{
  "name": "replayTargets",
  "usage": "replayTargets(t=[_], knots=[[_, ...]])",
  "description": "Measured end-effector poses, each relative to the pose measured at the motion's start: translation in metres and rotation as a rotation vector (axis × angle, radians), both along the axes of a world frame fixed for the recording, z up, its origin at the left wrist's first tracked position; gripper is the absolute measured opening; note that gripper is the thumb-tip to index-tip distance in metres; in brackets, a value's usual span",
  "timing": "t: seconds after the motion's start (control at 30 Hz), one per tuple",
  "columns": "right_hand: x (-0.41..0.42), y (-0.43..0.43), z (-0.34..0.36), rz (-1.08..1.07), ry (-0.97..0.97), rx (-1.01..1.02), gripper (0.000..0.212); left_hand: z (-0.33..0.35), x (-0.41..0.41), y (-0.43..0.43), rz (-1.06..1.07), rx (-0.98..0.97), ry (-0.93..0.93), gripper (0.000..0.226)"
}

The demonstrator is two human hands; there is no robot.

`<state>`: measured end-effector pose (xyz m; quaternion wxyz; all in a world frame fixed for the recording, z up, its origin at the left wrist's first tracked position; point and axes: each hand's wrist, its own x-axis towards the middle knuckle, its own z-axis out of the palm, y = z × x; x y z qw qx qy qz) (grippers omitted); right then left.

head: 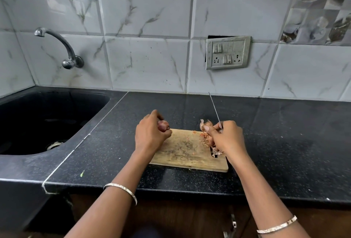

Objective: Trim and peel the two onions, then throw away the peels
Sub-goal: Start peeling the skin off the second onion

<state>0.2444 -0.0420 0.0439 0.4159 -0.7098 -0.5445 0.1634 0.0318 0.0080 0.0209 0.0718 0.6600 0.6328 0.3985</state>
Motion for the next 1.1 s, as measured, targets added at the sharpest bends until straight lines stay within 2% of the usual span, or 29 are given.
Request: replayTargets(t=[0.1,0.17,0.3,0.43,0.53,0.73,0.8,0.97,1.1], knots=[[-0.005,-0.002,0.002,0.004,-0.004,0.009,0.028,0.0,0.019,-0.01,-0.118,0.073,0.001,0.039],[-0.007,-0.004,0.005,0.033,-0.052,-0.064,0.019,-0.005,0.029,-0.013,-0.209,0.063,-0.051,0.04],[-0.009,-0.005,0.006,0.138,-0.148,-0.243,0.025,-0.018,0.038,-0.012,-0.29,-0.002,-0.055,0.048],[-0.011,-0.01,0.001,0.163,-0.13,-0.175,0.033,-0.024,0.038,-0.014,-0.348,-0.008,-0.031,0.047],[-0.011,-0.011,-0.011,0.16,-0.148,-0.111,0.022,-0.026,0.037,-0.015,-0.358,-0.01,-0.032,0.046],[-0.014,-0.023,-0.025,0.131,-0.015,0.0,0.025,-0.032,0.028,-0.013,-0.405,-0.039,-0.024,0.062],[-0.017,-0.025,-0.028,0.113,-0.118,0.024,0.024,-0.031,0.027,-0.013,-0.416,-0.037,-0.009,0.065],[-0.027,-0.021,-0.029,0.067,-0.248,0.067,0.023,-0.033,0.03,-0.017,-0.378,0.017,-0.077,0.053],[-0.031,-0.023,-0.028,0.117,-0.162,0.075,0.023,-0.035,0.031,-0.018,-0.353,0.05,-0.109,0.045]])
